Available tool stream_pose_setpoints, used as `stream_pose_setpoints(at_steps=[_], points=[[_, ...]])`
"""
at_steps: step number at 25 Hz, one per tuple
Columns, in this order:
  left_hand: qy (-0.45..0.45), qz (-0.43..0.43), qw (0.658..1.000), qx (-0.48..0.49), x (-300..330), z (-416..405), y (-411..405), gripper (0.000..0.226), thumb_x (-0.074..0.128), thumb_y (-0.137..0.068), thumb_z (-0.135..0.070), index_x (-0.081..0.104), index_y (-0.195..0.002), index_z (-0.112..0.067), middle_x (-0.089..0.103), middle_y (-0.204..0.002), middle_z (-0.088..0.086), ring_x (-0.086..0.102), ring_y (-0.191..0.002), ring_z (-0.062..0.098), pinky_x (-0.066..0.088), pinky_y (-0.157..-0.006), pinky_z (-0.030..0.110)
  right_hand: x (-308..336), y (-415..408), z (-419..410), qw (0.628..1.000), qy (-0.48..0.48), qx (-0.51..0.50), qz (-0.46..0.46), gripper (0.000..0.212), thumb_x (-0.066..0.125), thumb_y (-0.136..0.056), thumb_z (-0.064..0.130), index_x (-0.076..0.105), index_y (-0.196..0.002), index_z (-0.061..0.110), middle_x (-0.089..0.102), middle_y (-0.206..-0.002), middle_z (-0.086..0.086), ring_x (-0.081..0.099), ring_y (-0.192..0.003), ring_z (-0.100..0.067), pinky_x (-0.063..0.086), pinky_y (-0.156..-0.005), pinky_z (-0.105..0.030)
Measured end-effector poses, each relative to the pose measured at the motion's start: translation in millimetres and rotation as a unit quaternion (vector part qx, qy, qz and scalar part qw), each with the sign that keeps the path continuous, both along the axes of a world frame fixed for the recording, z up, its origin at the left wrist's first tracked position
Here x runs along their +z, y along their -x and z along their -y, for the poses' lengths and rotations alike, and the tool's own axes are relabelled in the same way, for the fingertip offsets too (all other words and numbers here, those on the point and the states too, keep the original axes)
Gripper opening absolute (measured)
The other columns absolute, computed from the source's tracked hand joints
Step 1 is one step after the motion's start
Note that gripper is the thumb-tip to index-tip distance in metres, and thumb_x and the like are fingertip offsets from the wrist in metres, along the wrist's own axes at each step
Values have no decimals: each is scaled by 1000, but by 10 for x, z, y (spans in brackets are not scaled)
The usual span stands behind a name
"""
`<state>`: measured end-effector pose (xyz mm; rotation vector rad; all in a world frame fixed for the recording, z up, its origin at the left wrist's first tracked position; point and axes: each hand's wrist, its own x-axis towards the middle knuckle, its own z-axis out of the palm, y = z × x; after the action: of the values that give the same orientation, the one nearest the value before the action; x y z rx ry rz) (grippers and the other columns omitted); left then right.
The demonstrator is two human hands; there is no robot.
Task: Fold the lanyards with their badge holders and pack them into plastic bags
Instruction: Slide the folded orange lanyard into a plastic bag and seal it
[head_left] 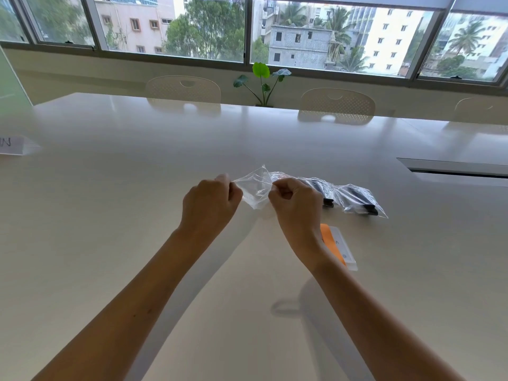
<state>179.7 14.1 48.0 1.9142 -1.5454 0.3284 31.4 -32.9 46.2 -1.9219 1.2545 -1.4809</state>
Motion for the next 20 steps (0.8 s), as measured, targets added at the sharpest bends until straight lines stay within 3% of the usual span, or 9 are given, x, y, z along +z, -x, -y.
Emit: stream_pose_setpoints(at_steps=[4, 7, 10, 11, 13, 14, 15, 17, 20], points=[[48, -22, 995, -86, -8, -58, 130, 34, 44, -94, -28, 43, -64, -11, 41, -47, -2, 44, -42, 22, 38, -45, 27, -17, -9, -3, 1000, 16, 6, 21, 7, 63, -77, 5, 67, -75, 11, 63, -75, 2, 60, -67, -12, 45, -67, -14], [106, -58, 988, -98, -17, -32, 123, 40, 39, -98, -39, 40, -67, -14, 36, -52, -9, 40, -44, 15, 30, -45, 25, -9, -1, 41, 997, -27, 29, 67, 10, 63, -78, 5, 66, -77, 15, 67, -68, 5, 64, -65, -9, 49, -65, -15], [34, -170, 984, -32, -121, 69, -30, 44, 31, -100, -44, 47, -77, -10, 51, -67, -1, 53, -65, 25, 38, -57, 33, 25, 19, 81, 972, -109, 122, 170, 16, 61, -80, 1, 61, -77, 17, 67, -61, 0, 67, -62, -20, 53, -63, -29], [-17, -259, 965, -29, -148, 99, -80, 47, 29, -100, -47, 53, -85, -9, 59, -78, 5, 58, -75, 27, 46, -64, 36, 35, 27, 91, 960, -127, 149, 198, 19, 60, -81, 0, 58, -76, 18, 67, -59, -1, 65, -60, -23, 52, -60, -29], [-71, -484, 868, -80, -162, 113, -131, 45, 30, -99, -49, 59, -94, -14, 68, -92, 7, 64, -82, 22, 50, -71, 34, 43, 34, 105, 944, -155, 185, 226, 24, 57, -83, -4, 54, -72, 16, 69, -61, -3, 62, -55, -21, 51, -56, -26], [-65, -560, 819, -111, -151, 104, -150, 42, 33, -99, -47, 61, -93, -17, 70, -88, 3, 65, -77, 17, 48, -66, 30, 40, 33, 104, 939, -163, 199, 226, 24, 55, -84, -6, 55, -71, 14, 69, -61, -2, 59, -52, -18, 51, -53, -23], [-43, -594, 791, -137, -144, 99, -167, 37, 37, -99, -43, 62, -90, -17, 70, -79, -1, 63, -68, 13, 46, -61, 26, 35, 30, 103, 938, -169, 210, 220, 24, 54, -86, -6, 58, -71, 12, 68, -60, 0, 57, -49, -15, 50, -51, -21], [17, -587, 794, -158, -132, 102, -197, 30, 44, -99, -33, 62, -83, -16, 63, -63, -5, 56, -54, 10, 40, -52, 22, 30, 27, 103, 938, -181, 216, 201, 22, 53, -89, -4, 65, -75, 7, 65, -59, 3, 53, -45, -9, 49, -50, -19], [68, -524, 838, -139, -167, 115, -186, 28, 44, -99, -25, 58, -77, -15, 53, -56, -6, 46, -47, 9, 35, -47, 22, 42, 35, 88, 935, -203, 235, 173, 22, 52, -87, -9, 68, -84, 5, 63, -66, 1, 56, -53, -9, 52, -59, -23]])
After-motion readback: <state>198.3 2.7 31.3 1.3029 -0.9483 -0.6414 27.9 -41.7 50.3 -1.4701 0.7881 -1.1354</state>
